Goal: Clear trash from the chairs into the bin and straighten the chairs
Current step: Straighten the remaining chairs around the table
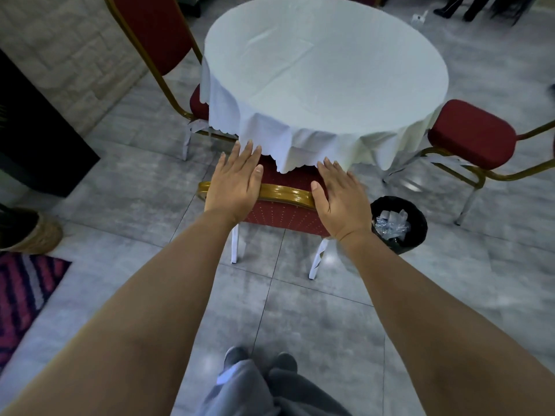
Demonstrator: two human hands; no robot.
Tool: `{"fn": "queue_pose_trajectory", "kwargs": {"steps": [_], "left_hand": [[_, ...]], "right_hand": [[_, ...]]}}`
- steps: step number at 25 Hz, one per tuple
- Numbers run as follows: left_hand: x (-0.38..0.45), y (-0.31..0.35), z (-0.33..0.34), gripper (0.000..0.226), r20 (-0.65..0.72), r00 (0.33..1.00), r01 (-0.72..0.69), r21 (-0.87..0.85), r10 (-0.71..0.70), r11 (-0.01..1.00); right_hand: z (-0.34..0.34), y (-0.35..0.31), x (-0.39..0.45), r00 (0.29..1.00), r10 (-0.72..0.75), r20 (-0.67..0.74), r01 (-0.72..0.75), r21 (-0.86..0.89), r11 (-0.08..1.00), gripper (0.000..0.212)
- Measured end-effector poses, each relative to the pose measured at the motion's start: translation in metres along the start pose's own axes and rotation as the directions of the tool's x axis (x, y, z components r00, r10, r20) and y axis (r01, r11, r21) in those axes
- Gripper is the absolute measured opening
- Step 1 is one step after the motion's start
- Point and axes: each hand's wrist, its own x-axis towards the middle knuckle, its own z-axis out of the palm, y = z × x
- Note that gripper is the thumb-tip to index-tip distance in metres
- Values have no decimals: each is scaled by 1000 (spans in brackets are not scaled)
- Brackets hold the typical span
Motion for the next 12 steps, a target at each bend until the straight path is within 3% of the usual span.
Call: {"fn": "queue_pose_trajectory", "kwargs": {"steps": [7, 12], "left_hand": [[21, 0, 2, 59, 2, 1000, -10, 13, 10, 1000], [28, -1, -2, 52, 115, 993, 25, 3, -25, 1000]], "right_hand": [[1, 7, 18, 1000, -4, -27, 3, -21, 1000, 71], [0, 8, 19, 1000, 4, 13, -4, -7, 1000, 70]]}}
